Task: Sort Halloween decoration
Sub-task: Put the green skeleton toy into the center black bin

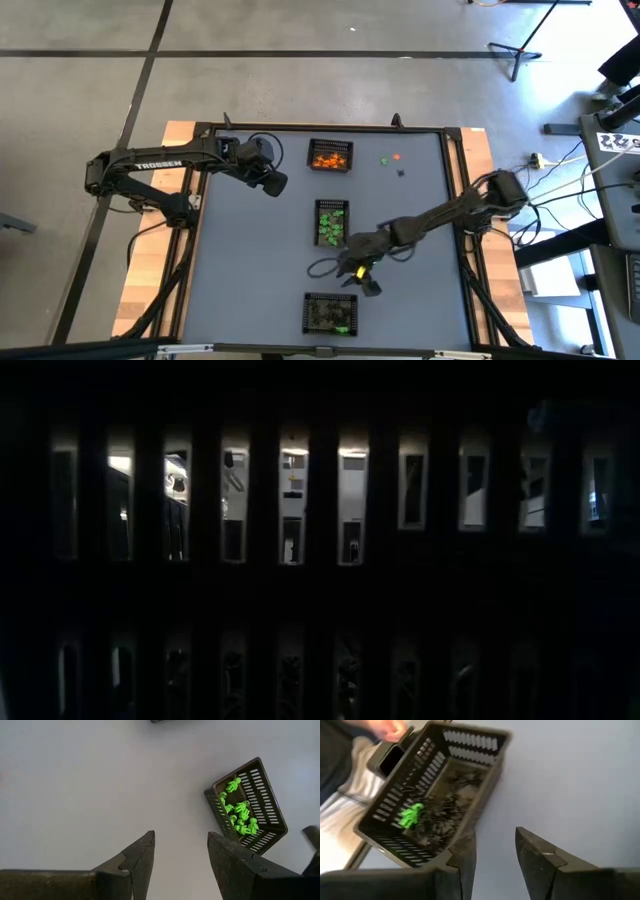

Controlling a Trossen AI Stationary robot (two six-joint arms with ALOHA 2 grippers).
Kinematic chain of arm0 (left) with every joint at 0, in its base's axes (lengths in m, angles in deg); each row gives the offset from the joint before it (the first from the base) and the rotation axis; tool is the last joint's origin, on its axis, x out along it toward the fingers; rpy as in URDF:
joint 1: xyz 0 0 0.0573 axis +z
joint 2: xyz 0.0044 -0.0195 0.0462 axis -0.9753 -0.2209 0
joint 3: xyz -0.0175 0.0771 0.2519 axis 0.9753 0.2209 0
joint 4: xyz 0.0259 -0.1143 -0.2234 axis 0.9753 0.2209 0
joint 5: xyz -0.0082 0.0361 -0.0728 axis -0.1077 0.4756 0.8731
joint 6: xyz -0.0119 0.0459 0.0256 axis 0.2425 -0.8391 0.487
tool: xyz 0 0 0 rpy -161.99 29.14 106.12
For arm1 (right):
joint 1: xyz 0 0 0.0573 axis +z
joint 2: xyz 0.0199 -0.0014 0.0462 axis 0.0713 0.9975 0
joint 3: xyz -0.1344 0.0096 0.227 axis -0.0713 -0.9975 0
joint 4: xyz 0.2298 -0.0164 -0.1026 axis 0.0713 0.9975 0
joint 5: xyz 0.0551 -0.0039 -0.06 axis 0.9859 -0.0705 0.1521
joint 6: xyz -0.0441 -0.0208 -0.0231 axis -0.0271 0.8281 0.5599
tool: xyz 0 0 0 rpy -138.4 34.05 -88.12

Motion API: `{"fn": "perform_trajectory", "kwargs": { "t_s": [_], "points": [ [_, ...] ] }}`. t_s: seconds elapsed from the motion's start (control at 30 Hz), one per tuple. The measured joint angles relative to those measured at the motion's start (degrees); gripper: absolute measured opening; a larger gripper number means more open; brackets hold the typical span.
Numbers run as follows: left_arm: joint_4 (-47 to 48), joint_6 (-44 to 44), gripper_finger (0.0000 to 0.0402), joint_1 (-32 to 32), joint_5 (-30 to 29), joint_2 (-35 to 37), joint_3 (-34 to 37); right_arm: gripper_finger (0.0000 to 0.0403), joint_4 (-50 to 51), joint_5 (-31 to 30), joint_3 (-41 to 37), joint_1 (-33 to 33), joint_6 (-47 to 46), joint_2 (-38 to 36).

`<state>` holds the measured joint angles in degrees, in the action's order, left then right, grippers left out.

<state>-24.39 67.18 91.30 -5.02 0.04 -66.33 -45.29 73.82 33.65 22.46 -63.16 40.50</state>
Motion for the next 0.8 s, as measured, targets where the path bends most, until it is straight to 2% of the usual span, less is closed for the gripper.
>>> {"fn": "perform_trajectory", "kwargs": {
  "t_s": [0.17,0.27,0.8],
  "points": [
    [0.0,0.0,0.0176,0.0,0.0,0.0,0.0,0.0133,2.4,5.4,5.6,0.2,0.0,4.8],
    [0.0,0.0,0.0176,0.0,0.0,0.0,0.0,0.0133,2.4,5.6,6.5,0.8,-0.5,5.5],
    [-0.3,0.0,0.0176,0.0,0.0,0.0,0.0,0.0133,6.5,-5.2,6.6,2.3,-5.9,8.8]
  ]
}}
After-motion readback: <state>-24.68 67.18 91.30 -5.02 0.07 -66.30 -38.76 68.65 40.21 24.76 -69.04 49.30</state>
